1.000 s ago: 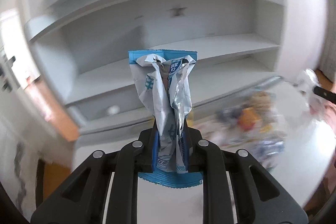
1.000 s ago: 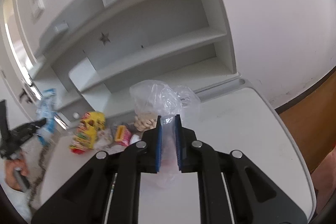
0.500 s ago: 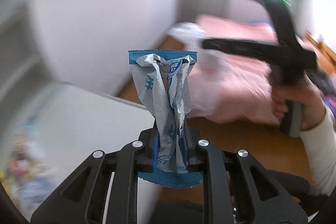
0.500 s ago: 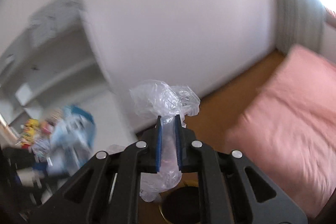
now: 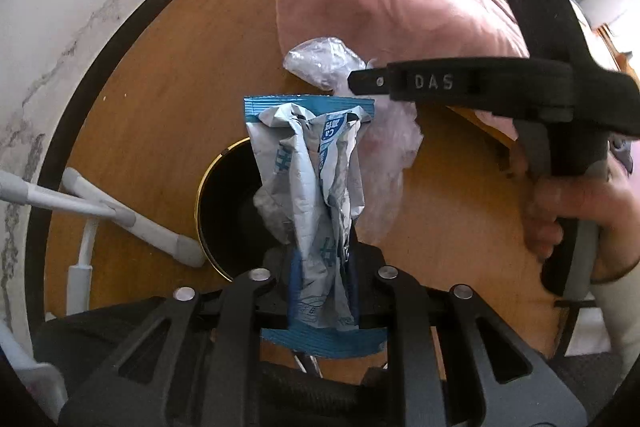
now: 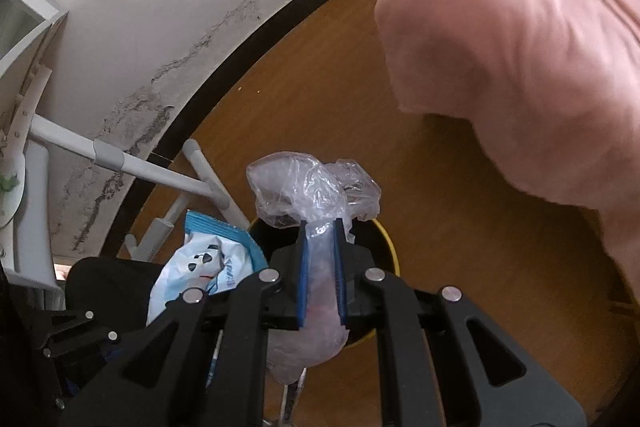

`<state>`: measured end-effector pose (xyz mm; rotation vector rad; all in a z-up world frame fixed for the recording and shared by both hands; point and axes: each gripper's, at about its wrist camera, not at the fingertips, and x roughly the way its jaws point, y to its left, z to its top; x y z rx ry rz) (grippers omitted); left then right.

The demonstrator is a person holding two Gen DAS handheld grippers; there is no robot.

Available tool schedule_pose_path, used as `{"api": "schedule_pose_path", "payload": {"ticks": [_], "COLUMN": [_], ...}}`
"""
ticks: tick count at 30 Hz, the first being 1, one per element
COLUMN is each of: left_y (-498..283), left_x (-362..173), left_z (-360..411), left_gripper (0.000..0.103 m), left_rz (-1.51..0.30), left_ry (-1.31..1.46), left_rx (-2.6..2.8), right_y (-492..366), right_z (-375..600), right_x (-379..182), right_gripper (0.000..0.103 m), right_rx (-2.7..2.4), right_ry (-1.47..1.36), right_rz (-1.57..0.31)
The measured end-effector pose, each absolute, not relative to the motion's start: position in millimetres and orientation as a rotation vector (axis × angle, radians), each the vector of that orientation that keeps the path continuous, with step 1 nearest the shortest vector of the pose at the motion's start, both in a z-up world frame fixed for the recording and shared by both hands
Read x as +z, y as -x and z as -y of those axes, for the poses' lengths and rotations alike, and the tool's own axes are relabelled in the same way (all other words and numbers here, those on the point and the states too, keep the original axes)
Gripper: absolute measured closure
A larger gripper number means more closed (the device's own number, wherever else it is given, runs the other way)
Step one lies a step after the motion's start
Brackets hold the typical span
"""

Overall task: Collect trash
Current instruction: 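Carry both items to the black bin and open both tools over it, then swing both tools back to the desk and grasp the drawn paper with the left tool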

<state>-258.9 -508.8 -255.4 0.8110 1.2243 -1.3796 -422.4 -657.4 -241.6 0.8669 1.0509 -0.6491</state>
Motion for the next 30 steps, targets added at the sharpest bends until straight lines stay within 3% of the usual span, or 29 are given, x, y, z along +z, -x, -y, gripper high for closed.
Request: {"api": "schedule_pose_path", "payload": {"ticks": [2,3,4,5,6,13,16,18,21,24,30], "left_y": [281.7,281.0,282.1,288.1,289.8,305.3,319.1,324.0,314.1,272.2,152.2], "left_x": [-252.5,-252.3,-250.1,-248.2,-248.1,-228.4,-173.3,-115.0,-44.8,18.1,25.0], "left_z": [507.0,506.5,505.1,502.7,503.9,502.7,486.6,465.9,430.3,372.2,249.8], "left_gripper": [0.050,0.023,0.011,0.011,0.011,0.011,0.011,0.011,0.009,0.007,0.007], "left_rz": [-1.189,-1.157,-1.136,-1.115,-1.114,-1.102,-0.992,-0.858,-0.698,-0.539,-0.564], "left_ry": [-0.819,-0.822,-0.820,-0.816,-0.816,-0.789,-0.729,-0.657,-0.554,-0.448,-0.408], "left_rx": [-1.358,-1.345,-1.340,-1.344,-1.352,-1.427,-1.504,-1.576,-1.582,-1.428,-0.970], "right_y": [423.6,424.3,424.7,424.6,430.9,463.3,482.0,490.0,494.8,480.6,397.2], "right_z": [661.9,666.8,675.7,677.3,679.7,679.4,671.1,654.8,627.0,601.7,558.3], "right_x": [-250.8,-254.9,-259.0,-261.5,-263.2,-227.6,-171.0,-119.3,-53.0,-11.2,9.7], "right_gripper": [0.091,0.083,0.075,0.047,0.028,0.027,0.024,0.006,0.006,0.006,0.006], "right_rx": [-0.631,-0.624,-0.620,-0.622,-0.634,-0.712,-0.858,-0.971,-1.017,-0.984,-0.711], "right_ry": [-0.906,-0.930,-0.951,-0.973,-0.995,-0.964,-0.811,-0.668,-0.496,-0.411,-0.353], "right_rz": [-1.044,-1.051,-1.056,-1.061,-1.051,-0.945,-0.850,-0.735,-0.581,-0.520,-0.540]}}
